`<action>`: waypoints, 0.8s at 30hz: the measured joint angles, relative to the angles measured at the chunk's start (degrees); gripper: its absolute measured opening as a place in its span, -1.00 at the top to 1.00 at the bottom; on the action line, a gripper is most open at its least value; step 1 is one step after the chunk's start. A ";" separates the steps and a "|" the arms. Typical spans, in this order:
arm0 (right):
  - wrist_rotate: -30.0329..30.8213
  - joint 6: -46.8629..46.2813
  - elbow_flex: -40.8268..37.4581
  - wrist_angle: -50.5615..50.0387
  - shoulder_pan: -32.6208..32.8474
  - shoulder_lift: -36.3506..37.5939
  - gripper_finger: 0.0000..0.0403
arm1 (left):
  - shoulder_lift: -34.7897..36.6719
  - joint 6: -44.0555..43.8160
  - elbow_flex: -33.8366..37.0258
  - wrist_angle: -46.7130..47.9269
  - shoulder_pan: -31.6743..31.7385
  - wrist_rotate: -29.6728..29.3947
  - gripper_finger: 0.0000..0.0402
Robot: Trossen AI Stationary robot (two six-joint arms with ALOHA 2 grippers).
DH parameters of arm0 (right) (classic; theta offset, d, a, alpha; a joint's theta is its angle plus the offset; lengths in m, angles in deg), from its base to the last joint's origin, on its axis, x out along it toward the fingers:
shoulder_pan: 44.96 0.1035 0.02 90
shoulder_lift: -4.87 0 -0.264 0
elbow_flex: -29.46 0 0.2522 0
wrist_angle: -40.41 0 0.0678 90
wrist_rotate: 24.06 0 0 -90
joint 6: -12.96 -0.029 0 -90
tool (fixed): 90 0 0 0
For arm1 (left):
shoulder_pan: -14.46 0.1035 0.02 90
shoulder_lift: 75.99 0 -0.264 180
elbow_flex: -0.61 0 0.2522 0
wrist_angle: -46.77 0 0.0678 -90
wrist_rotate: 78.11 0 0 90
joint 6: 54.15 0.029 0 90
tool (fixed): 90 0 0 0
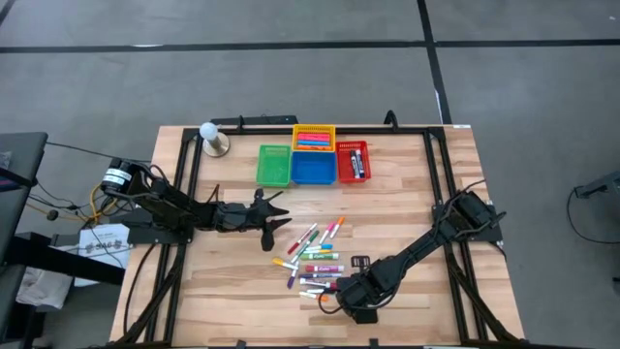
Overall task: Pick & Place Markers
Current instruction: Put the large light blue marker pen into the red bin
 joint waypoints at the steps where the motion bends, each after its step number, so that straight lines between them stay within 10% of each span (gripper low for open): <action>1: -0.02 0.00 0.32 -0.33 0.00 -0.02 0.68 | 0.00 0.00 0.00 0.00 0.00 0.00 0.46; 24: -4.01 -1.36 20.09 -22.77 -0.11 -0.42 0.66 | 0.00 0.02 0.00 0.01 -0.01 0.00 0.46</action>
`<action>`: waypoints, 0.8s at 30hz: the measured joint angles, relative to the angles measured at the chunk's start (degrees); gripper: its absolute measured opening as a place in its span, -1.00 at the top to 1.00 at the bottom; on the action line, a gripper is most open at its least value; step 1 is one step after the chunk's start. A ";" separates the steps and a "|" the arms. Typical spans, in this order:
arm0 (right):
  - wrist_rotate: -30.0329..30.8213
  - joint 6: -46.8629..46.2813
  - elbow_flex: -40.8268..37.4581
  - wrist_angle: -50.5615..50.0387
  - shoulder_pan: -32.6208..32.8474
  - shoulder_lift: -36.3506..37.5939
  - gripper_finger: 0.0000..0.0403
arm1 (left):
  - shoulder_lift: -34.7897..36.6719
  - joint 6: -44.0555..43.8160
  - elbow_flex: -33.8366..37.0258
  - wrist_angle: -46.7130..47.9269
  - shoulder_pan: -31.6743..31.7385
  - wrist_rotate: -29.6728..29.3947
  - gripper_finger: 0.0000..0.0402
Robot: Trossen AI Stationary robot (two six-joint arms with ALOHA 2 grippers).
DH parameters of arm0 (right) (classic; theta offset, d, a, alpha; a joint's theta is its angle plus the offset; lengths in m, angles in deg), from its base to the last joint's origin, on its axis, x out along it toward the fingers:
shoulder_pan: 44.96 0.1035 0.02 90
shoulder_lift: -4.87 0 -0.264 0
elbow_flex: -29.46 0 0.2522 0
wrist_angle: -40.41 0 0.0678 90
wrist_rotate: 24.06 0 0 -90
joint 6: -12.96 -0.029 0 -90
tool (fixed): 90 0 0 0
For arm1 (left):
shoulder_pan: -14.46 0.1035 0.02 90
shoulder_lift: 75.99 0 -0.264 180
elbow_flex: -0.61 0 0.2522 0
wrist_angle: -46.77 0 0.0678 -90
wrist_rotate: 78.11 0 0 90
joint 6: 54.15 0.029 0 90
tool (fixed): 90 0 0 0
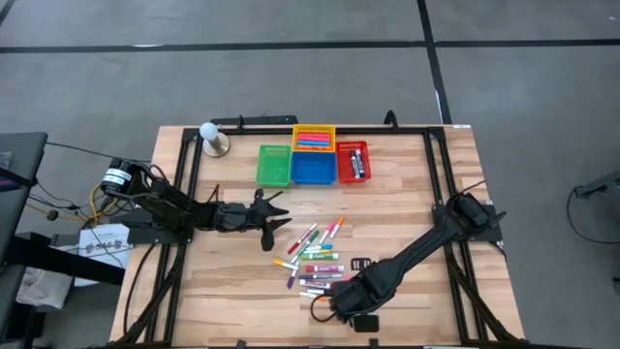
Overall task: Pick & Place Markers
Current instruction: Put the large light blue marker pen into the red bin
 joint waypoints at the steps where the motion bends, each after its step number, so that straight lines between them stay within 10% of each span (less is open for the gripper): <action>1: 0.72 -0.13 1.23 -0.55 0.00 0.00 0.66 | 0.00 0.00 0.00 0.01 -0.01 0.00 0.46; 24: 10.35 10.49 5.21 0.19 -8.84 0.15 0.66 | 0.00 0.00 0.00 0.01 0.01 0.00 0.46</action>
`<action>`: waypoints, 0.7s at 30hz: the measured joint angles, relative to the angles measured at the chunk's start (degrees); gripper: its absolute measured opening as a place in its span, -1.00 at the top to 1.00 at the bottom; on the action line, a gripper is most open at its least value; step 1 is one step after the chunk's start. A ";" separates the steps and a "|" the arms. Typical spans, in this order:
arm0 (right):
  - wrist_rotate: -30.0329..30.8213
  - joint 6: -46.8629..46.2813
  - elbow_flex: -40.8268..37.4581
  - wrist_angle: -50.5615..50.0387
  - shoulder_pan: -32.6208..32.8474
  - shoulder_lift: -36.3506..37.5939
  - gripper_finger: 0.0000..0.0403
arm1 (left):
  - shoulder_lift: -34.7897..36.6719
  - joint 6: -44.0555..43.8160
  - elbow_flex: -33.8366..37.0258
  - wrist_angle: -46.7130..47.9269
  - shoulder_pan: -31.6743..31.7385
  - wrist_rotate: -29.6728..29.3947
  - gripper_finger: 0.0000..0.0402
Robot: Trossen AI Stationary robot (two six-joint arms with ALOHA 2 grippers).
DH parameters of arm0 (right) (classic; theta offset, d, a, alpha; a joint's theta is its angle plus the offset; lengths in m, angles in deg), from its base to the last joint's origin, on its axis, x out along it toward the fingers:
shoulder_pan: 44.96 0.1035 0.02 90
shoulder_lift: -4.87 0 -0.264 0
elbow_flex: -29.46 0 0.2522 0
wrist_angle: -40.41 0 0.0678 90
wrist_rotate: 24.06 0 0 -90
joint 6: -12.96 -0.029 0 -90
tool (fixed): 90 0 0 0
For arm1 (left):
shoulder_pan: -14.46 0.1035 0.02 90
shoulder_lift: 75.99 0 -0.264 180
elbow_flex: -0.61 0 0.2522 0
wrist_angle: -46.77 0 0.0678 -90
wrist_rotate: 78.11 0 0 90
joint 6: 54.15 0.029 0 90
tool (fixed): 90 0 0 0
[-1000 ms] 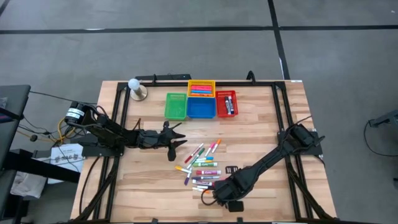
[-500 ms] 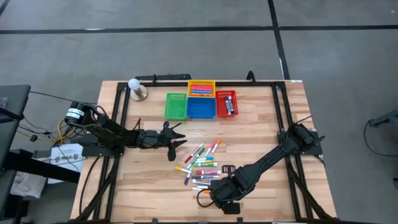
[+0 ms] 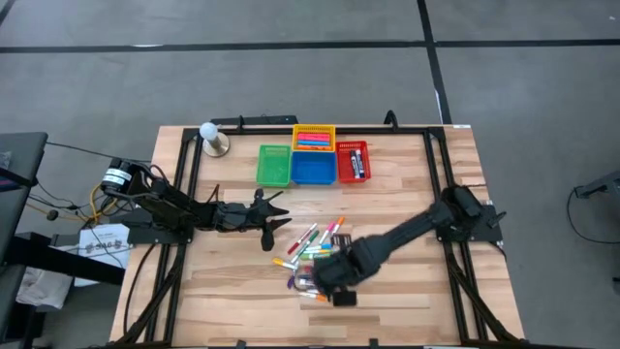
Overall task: Pick & Place Markers
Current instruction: Put the large light blue marker pen into the red bin
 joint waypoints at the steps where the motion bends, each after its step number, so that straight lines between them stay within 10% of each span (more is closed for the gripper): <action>1: 1.56 0.01 0.00 -0.25 -1.25 0.00 0.66 | -0.02 0.00 0.00 0.00 0.00 0.00 0.46; 21: 7.06 14.27 0.03 -12.14 -29.92 0.60 0.66 | -0.02 0.00 0.02 0.53 -4.63 1.29 0.46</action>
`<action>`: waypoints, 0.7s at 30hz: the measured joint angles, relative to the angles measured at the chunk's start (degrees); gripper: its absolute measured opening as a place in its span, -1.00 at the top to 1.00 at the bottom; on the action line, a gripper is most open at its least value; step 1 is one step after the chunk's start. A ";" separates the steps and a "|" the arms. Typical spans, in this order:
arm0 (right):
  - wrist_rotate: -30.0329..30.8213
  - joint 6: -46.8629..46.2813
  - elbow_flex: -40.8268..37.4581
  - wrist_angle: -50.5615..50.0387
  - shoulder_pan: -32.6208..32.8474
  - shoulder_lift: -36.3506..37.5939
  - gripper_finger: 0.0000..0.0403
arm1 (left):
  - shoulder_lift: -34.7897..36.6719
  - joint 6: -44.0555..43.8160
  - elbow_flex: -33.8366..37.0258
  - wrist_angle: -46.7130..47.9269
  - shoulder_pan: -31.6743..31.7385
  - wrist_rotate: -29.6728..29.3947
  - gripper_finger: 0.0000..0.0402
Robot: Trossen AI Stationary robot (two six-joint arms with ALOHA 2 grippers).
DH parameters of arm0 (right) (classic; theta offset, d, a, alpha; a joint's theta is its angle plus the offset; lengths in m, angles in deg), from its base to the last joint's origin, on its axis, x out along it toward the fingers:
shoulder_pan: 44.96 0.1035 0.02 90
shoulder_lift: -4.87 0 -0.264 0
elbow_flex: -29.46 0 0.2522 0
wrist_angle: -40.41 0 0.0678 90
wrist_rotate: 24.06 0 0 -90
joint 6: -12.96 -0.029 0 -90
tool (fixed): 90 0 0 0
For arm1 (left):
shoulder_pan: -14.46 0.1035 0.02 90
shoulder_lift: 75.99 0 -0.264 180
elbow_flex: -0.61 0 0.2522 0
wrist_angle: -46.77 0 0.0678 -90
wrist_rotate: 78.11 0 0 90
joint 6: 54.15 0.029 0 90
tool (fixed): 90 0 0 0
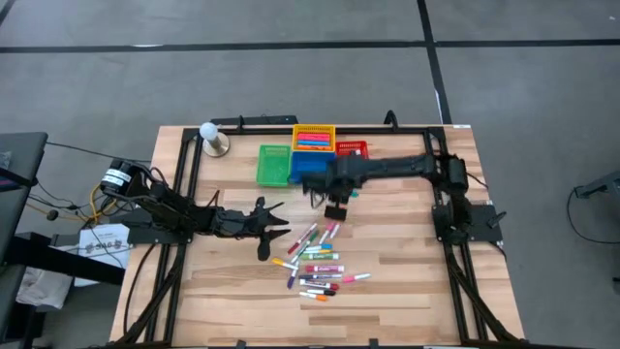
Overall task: Pick & Place Markers
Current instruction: Put the large light blue marker pen into the red bin
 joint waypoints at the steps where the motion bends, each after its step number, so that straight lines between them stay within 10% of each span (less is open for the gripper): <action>1: 0.03 0.60 0.01 0.06 -1.67 0.01 0.66 | 0.00 0.00 0.00 0.07 -0.43 -0.03 0.46; 13: -0.72 -4.28 -0.01 2.26 -24.75 -0.03 0.67 | -0.35 -2.88 0.02 1.60 -6.37 -0.05 0.46; 21: -7.62 -8.25 -0.01 9.70 -28.26 -0.07 0.65 | -4.86 -8.38 0.01 1.41 -9.62 -3.93 0.46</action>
